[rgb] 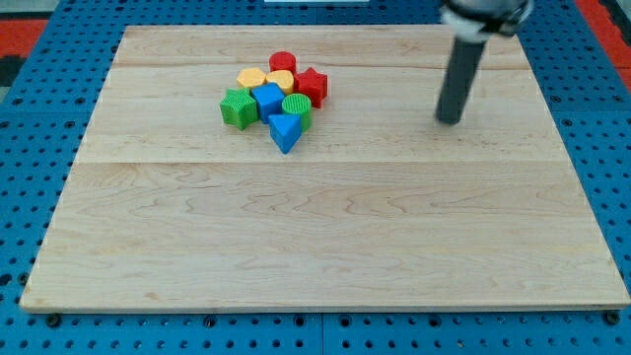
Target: Push the red star into the green star
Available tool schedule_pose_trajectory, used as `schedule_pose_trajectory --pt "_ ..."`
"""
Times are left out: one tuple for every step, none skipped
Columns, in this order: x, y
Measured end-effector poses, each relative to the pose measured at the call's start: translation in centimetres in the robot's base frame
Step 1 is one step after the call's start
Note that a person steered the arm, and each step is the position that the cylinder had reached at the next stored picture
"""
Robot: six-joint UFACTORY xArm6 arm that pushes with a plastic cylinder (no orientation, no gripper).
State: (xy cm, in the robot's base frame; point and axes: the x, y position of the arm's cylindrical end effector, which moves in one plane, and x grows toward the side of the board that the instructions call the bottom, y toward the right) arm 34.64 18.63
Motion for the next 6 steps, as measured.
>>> schedule_pose_trajectory --pt "-4.9 -4.6" --pt "-3.7 -11.4" --pt "-0.9 -16.6" --pt "0.2 -17.3" --pt "-3.0 -14.3" --pt "-2.7 -20.0"
